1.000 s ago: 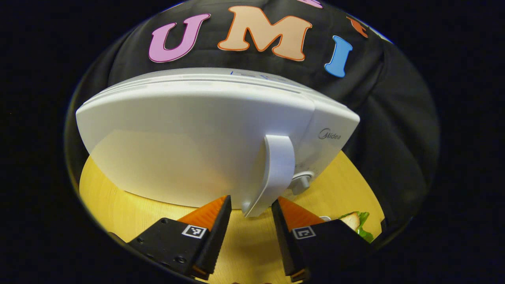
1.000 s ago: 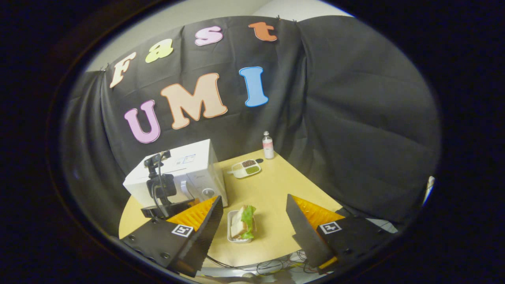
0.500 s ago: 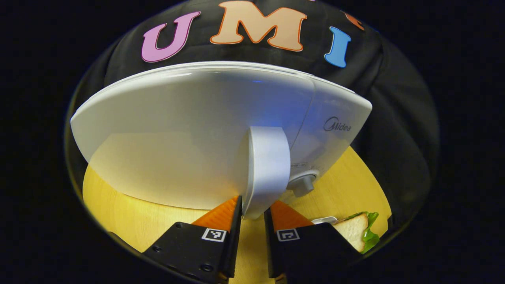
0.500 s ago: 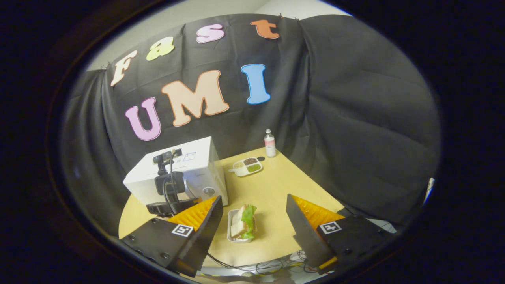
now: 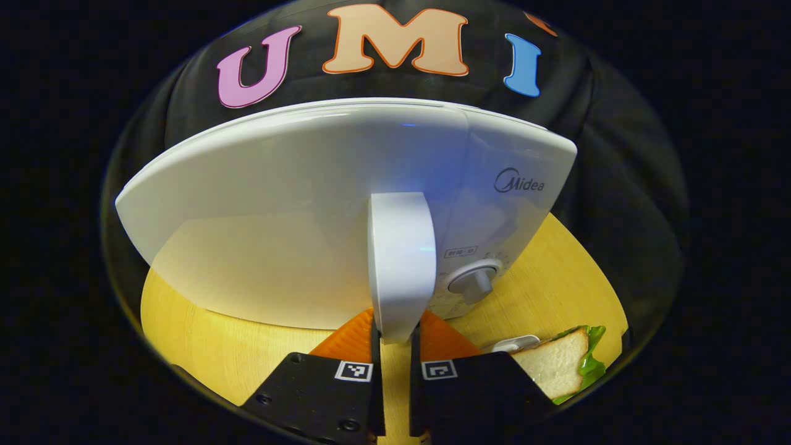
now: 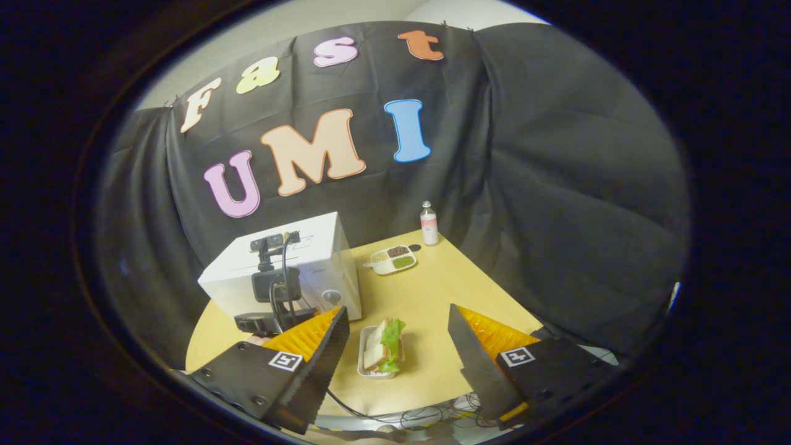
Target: Open the microwave oven with the left hand, put the food in, and close the microwave oven.
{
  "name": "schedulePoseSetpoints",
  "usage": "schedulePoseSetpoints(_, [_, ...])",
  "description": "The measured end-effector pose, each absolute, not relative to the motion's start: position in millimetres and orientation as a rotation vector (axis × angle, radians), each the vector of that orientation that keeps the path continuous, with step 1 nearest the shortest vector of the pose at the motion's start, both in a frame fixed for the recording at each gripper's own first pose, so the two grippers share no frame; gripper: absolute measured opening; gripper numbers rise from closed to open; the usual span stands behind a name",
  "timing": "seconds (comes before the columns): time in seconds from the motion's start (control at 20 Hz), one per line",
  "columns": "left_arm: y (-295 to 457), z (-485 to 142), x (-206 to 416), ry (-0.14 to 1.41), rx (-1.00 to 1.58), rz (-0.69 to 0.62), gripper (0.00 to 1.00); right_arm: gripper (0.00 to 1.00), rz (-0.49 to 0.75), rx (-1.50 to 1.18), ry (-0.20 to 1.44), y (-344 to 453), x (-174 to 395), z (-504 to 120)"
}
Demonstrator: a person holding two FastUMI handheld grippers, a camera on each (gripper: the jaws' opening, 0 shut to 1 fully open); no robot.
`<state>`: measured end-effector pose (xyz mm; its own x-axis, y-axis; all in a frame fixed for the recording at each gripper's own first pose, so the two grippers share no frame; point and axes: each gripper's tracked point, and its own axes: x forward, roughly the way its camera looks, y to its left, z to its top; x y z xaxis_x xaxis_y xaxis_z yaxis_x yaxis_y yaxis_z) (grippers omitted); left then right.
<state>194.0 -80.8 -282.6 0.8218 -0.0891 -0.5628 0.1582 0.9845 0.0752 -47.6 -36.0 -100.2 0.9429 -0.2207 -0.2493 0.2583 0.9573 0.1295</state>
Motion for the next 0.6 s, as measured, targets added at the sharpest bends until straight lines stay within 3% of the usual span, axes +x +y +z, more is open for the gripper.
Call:
schedulePoseSetpoints(0.15, [-80, -283, 192, 0.591, 0.108, -0.122, 0.12, 0.99, -0.249, 0.152, 0.237, -39, -55, -104])
schedulePoseSetpoints(0.2, [-80, -282, 192, 0.581, 0.1, -0.117, 0.12, 0.92, -0.249, 0.151, 0.239, -39, -57, -104])
schedulePoseSetpoints(0.25, [-80, -281, 191, 0.575, 0.092, -0.115, 0.11, 0.92, -0.248, 0.151, 0.238, -40, -59, -105])
schedulePoseSetpoints(0.3, [-80, -281, 190, 0.575, 0.091, -0.115, 0.1, 0.99, -0.248, 0.151, 0.24, -41, -61, -106])
schedulePoseSetpoints(0.4, [-79, -282, 187, 0.595, 0.093, -0.115, 0.09, 0.99, -0.25, 0.146, 0.247, -44, -65, -109])
schedulePoseSetpoints(0.45, [-77, -286, 169, 0.633, 0.065, -0.098, 0.08, 0.92, -0.254, 0.14, 0.247, -47, -66, -109])
schedulePoseSetpoints(0.5, [-74, -284, 158, 0.612, 0.058, -0.103, 0.08, 0.92, -0.257, 0.133, 0.24, -50, -67, -107])
schedulePoseSetpoints(0.55, [-71, -283, 145, 0.578, 0.075, -0.121, 0.08, 0.99, -0.258, 0.128, 0.238, -53, -67, -107])
schedulePoseSetpoints(0.6, [-65, -284, 128, 0.561, 0.094, -0.129, 0.07, 0.92, -0.25, 0.13, 0.24, -53, -66, -107])
